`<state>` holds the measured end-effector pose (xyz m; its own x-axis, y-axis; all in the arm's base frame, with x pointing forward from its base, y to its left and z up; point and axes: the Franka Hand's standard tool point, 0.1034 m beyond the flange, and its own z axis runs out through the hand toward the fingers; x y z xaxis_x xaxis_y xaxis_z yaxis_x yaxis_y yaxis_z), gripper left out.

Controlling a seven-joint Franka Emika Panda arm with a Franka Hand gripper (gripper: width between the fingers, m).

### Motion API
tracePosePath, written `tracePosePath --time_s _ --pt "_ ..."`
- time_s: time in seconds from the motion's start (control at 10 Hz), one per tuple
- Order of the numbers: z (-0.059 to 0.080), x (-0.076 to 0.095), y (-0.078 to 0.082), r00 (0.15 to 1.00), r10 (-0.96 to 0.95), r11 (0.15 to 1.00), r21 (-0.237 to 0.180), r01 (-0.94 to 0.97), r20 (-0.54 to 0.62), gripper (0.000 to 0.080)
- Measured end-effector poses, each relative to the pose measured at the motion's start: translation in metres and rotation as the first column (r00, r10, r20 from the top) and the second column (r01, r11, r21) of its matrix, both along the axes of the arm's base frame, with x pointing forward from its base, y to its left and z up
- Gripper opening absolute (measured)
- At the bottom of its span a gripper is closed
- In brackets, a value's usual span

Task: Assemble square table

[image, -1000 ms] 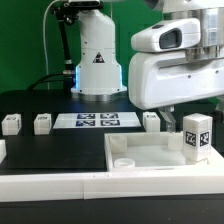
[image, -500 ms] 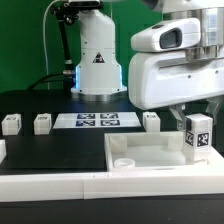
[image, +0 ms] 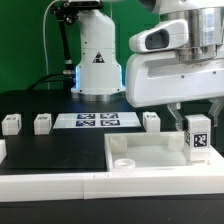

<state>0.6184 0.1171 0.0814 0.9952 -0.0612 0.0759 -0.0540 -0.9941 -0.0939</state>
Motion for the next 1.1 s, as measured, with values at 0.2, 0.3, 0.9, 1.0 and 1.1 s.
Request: tracePosePath --time_s 0.2,0.3,0.9,1.0,1.1 --pt "-0.0001 0.0010 0.0001 0.986 -0.169 0.986 0.013 0.169 -0.005 0.0291" --pt "-0.0002 0.0010 0.0002 0.966 -0.257 0.966 0.018 0.257 -0.012 0.0291" --pt "-0.0011 -0.0003 0.0008 0.615 -0.783 0.613 0.060 0.788 -0.087 0.0291" --pt "-0.0011 -0.0005 0.0012 0.578 -0.811 0.575 0.057 0.816 -0.094 0.0291" --pt "-0.0012 -0.0006 0.0013 0.537 -0.837 0.534 0.059 0.843 -0.104 0.0291"
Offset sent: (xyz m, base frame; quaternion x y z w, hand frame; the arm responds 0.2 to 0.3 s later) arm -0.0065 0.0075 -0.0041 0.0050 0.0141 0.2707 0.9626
